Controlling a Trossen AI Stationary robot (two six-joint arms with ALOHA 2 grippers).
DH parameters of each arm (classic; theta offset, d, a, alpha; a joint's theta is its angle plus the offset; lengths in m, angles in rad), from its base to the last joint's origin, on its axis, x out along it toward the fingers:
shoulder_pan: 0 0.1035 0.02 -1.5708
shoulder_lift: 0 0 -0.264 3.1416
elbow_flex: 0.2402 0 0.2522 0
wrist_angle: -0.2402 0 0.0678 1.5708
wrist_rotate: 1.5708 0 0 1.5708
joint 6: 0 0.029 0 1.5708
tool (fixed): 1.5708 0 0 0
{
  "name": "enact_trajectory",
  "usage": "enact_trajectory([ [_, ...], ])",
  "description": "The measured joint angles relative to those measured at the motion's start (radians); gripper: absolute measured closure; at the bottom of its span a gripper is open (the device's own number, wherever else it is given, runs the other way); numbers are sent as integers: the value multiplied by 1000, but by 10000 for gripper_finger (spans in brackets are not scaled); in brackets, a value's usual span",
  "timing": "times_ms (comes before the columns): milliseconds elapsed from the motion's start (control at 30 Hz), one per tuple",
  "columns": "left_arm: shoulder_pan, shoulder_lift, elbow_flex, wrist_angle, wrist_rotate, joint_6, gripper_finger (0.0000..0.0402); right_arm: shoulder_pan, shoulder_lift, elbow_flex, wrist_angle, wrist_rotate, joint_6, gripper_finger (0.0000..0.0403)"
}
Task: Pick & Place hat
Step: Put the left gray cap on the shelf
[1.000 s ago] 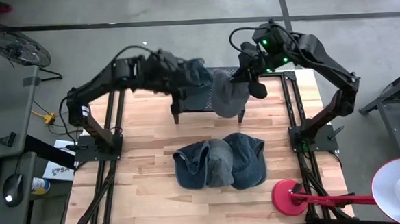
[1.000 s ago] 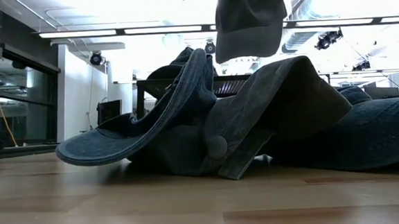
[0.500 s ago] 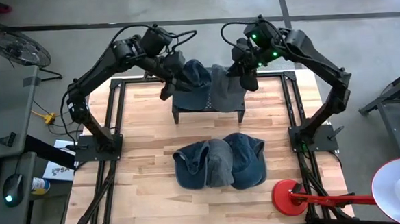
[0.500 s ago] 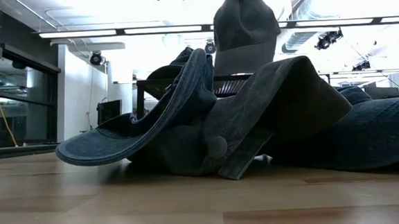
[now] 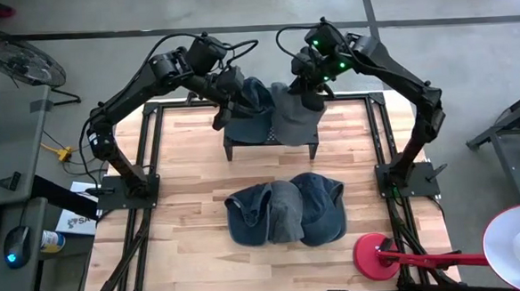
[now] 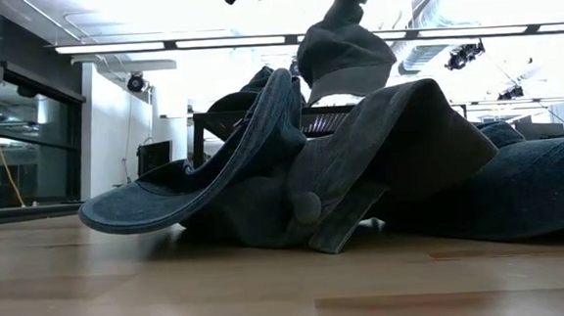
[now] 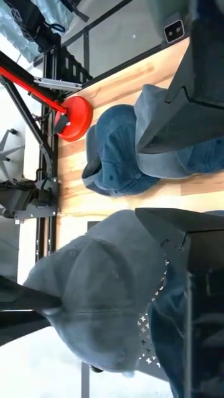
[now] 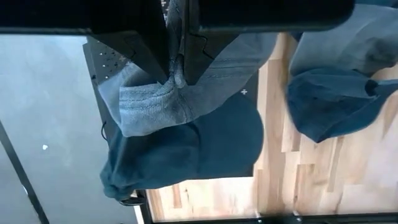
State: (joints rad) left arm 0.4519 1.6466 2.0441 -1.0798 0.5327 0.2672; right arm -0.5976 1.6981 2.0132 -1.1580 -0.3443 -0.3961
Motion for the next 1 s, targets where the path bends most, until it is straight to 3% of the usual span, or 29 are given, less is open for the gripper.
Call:
enact_trajectory([
  [267,0,0,0,9,-1,-2,253,14,-7,0,-13,-112,-102,385],
  [600,0,0,0,9,-9,-19,253,30,-16,0,5,-134,-242,385],
  [1000,0,0,0,39,-53,-63,253,-33,1,2,64,-127,-315,385],
])
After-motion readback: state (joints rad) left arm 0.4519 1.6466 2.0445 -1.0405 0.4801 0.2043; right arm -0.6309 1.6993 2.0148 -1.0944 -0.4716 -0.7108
